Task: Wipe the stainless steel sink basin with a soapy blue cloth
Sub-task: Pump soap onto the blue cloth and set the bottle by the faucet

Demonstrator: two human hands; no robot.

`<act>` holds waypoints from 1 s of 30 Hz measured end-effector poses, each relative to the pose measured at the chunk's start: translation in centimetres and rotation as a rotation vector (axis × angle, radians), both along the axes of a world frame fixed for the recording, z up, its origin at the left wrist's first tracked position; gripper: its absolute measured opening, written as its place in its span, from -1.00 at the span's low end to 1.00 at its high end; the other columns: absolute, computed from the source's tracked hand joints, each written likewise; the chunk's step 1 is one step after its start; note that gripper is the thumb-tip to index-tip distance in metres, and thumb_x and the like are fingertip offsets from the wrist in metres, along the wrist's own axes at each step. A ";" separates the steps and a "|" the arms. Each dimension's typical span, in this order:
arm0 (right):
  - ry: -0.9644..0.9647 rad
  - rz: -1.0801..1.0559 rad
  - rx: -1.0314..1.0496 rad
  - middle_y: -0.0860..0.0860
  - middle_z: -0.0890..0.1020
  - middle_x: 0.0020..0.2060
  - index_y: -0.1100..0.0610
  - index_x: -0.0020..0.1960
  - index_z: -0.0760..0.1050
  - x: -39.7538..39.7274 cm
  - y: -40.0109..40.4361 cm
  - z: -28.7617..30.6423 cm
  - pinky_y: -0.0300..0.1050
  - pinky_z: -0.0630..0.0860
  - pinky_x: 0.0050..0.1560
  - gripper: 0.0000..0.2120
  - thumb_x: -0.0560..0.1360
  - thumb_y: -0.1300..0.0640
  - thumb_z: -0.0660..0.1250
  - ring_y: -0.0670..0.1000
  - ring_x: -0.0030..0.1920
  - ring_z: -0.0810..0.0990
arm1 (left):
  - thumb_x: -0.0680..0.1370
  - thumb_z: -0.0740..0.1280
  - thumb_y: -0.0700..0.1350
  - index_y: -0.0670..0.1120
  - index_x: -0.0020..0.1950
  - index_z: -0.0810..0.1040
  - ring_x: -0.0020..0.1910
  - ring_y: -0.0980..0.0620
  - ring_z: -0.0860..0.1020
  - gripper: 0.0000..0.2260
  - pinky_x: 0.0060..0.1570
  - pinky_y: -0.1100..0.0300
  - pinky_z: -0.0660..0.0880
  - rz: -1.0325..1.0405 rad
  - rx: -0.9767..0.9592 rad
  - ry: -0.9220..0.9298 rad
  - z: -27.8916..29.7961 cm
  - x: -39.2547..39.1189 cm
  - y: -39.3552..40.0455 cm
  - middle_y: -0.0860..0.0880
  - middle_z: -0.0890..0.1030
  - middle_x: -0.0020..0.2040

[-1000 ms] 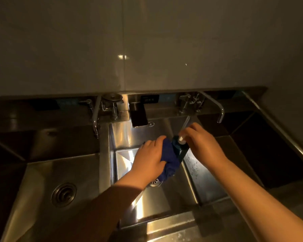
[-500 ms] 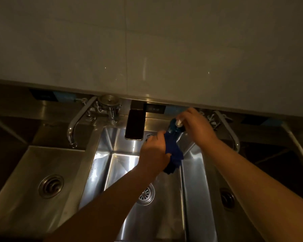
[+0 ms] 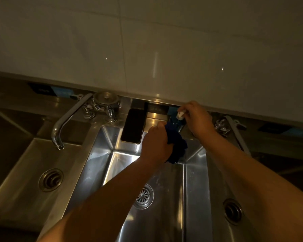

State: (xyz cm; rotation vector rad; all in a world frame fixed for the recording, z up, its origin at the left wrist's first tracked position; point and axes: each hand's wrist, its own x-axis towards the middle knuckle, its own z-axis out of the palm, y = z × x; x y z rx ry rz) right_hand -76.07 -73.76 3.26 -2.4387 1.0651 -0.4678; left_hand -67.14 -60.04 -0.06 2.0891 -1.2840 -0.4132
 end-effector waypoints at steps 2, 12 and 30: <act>-0.035 -0.005 0.036 0.17 0.54 0.04 0.23 0.03 0.57 0.2 -0.5 -0.2 -0.26 0.34 -0.03 -0.82 0.50 0.36 0.25 0.08 -0.01 0.54 | 0.47 0.39 -0.06 -0.12 0.28 0.38 0.02 -0.06 0.54 -0.57 -0.01 0.14 0.48 0.011 0.028 0.029 0.0 0.0 -0.4 -0.10 0.54 0.08; -0.256 -0.235 0.409 0.07 0.66 -0.05 0.15 0.01 0.61 1.8 -1.1 -0.5 -0.06 0.52 0.08 -0.86 0.54 0.17 0.29 0.01 -0.02 0.61 | 0.52 0.34 -0.04 -0.15 0.19 0.47 -0.04 -0.01 0.58 -0.69 -0.12 0.28 0.39 -0.006 -0.028 0.099 -0.7 0.0 -3.1 -0.08 0.59 0.00; -0.540 -0.432 0.942 0.18 0.59 -0.16 0.37 0.14 0.53 2.4 -2.3 -0.4 -0.18 0.52 -0.10 -0.74 0.45 0.41 0.33 0.05 -0.25 0.54 | 0.42 0.43 0.00 -0.07 0.21 0.42 -0.04 0.07 0.55 -0.58 -0.21 0.30 0.37 0.111 -0.080 0.073 -1.3 -0.2 -4.6 0.01 0.56 0.01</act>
